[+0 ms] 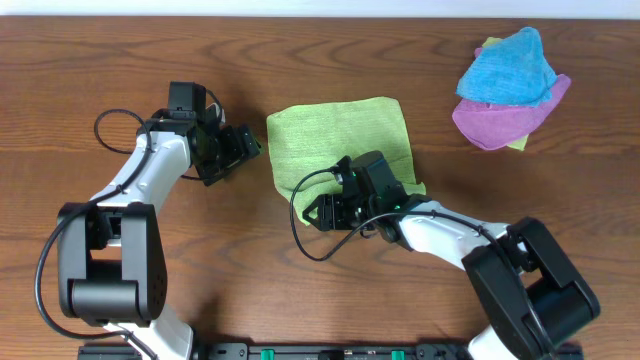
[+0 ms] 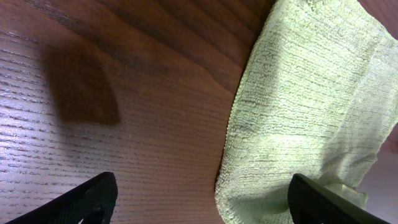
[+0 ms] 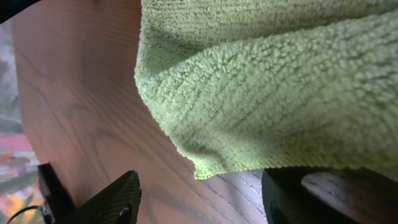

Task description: Fold the cloth

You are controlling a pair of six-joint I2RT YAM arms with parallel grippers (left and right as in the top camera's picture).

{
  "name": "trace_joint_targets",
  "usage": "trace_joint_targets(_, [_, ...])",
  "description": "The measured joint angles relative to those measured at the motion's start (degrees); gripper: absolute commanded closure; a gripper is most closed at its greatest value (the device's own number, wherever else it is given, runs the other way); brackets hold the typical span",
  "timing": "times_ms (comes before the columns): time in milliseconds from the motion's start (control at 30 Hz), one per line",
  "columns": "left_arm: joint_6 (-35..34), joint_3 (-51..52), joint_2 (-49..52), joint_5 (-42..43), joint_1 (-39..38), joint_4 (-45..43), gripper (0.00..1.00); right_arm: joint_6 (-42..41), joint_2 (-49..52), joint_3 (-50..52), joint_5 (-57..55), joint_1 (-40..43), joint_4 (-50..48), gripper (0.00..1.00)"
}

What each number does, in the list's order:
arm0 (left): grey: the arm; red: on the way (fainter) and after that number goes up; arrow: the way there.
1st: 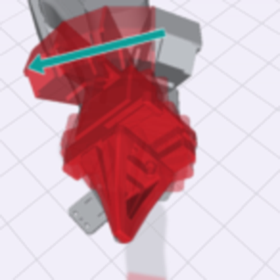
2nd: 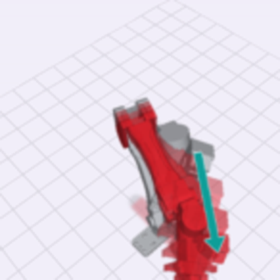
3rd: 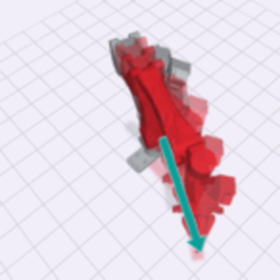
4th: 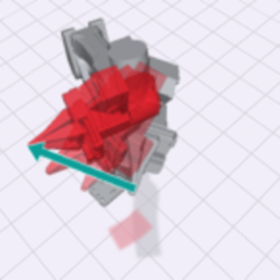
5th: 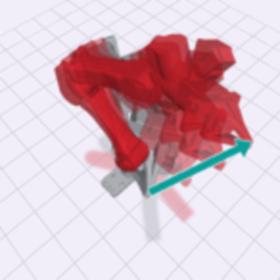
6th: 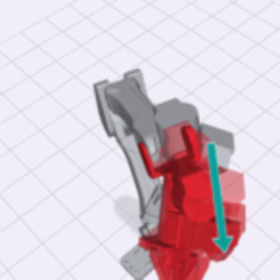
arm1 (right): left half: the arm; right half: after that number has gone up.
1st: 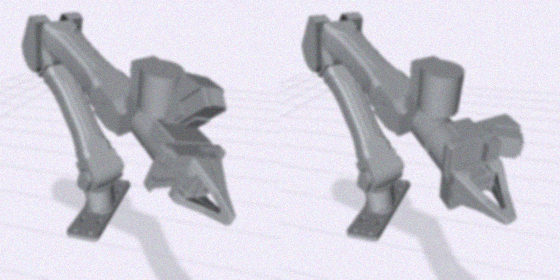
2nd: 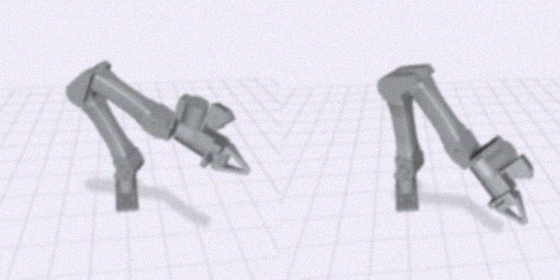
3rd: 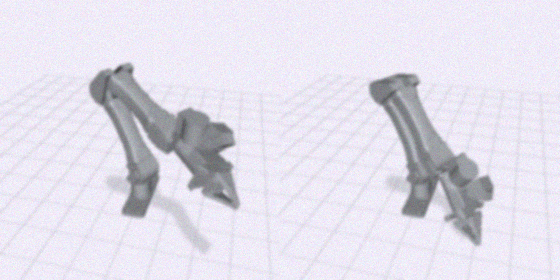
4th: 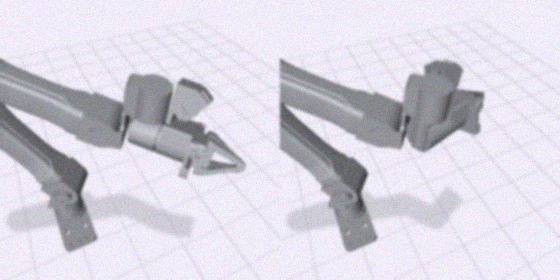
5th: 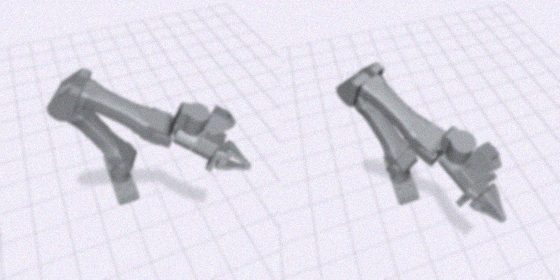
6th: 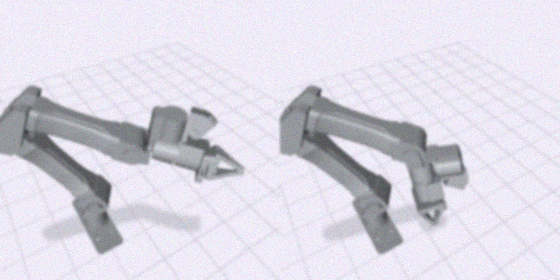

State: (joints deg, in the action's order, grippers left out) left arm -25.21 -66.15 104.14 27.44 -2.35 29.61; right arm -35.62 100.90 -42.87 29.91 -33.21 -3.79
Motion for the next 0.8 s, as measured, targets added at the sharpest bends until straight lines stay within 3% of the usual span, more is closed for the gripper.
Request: trace_joint_targets(800, [0.0,0.0,0.0,0.0,0.0,0.0,0.11,-1.51,0.7,0.0,-7.87,-1.75,-4.04,0.45])
